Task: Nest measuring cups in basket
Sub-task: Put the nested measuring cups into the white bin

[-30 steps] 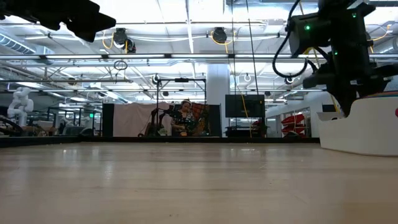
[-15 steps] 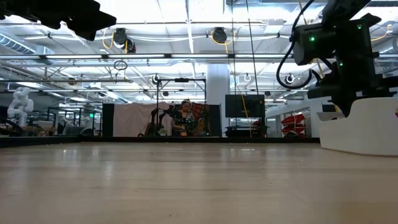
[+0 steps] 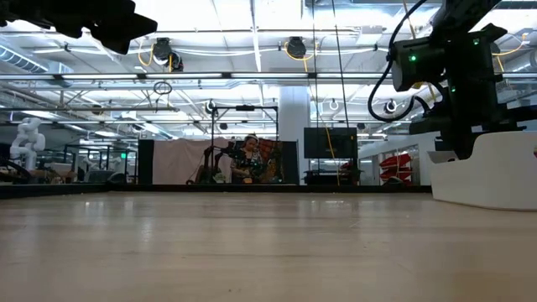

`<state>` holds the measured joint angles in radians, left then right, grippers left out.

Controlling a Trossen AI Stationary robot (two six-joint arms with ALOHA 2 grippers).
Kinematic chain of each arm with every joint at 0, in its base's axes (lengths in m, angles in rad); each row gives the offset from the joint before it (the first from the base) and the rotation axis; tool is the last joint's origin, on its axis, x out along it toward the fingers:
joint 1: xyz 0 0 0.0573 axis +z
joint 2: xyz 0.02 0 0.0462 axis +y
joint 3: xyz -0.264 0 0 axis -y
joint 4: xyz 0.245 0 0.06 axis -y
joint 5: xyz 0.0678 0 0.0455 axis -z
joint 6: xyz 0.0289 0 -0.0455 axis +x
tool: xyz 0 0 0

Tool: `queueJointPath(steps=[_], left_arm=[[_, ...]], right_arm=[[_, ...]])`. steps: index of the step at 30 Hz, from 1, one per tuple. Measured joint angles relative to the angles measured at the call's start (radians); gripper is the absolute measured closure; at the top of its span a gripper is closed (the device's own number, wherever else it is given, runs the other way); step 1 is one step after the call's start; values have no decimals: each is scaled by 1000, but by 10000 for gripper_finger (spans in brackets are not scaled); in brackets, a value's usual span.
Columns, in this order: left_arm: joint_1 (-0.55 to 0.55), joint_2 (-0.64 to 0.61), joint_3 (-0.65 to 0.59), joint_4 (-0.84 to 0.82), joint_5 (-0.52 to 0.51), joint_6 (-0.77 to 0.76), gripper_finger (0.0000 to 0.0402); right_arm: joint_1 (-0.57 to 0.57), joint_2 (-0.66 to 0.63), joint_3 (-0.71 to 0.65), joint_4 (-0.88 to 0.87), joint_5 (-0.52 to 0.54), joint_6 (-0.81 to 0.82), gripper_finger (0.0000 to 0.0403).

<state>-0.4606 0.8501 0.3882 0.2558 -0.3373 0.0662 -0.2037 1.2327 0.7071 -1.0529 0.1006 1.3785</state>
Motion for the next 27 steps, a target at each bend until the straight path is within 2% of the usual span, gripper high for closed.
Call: queueJointPath(steps=[5, 10, 13, 27], left_arm=[[0, 0, 0, -1, 27, 3, 190], [0, 0, 0, -4, 27, 3, 190], [0, 0, 0, -6, 27, 3, 190], [0, 0, 0, -7, 27, 4, 190]], right_arm=[[-1, 0, 0, 2, 3, 6, 273], [-1, 0, -1, 21, 33, 31, 213], [-1, 0, -1, 28, 39, 31, 195], [-1, -31, -1, 33, 51, 30, 192]])
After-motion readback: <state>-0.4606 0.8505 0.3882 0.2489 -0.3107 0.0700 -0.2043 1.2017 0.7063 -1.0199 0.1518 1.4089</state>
